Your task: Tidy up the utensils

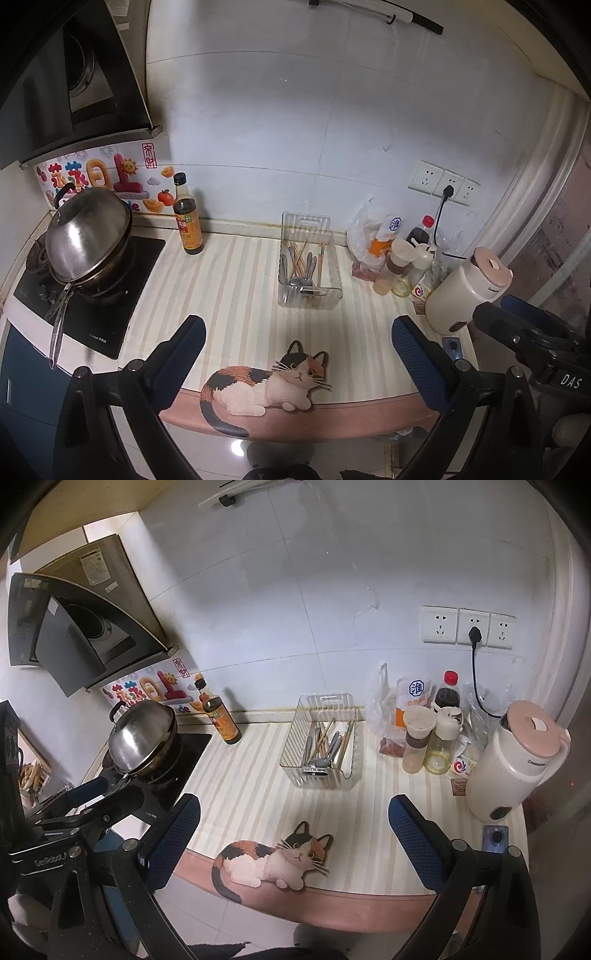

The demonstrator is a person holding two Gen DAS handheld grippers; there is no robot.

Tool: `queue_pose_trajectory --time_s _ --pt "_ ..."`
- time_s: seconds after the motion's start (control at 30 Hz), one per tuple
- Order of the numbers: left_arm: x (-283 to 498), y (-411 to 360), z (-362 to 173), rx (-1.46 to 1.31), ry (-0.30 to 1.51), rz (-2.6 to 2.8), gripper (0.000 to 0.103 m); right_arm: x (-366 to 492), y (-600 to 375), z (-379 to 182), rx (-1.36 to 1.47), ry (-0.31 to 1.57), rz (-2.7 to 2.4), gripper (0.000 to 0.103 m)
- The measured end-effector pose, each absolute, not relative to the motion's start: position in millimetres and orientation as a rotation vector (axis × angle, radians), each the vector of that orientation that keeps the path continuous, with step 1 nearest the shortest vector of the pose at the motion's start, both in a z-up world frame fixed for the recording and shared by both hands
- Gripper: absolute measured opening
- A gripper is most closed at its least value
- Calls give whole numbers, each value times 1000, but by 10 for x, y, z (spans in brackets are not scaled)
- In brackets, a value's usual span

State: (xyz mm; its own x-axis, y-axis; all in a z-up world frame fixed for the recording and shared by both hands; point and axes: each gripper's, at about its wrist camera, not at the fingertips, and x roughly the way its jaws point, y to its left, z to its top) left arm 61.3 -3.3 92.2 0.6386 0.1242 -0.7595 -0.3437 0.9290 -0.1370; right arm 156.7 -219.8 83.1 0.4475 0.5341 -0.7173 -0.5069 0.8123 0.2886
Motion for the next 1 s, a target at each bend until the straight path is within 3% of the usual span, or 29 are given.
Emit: queue_pose_trajectory --time_s 1.0 --pt "670 -9 923 -292 839 266 103 1645 -2078 833 -7 907 669 103"
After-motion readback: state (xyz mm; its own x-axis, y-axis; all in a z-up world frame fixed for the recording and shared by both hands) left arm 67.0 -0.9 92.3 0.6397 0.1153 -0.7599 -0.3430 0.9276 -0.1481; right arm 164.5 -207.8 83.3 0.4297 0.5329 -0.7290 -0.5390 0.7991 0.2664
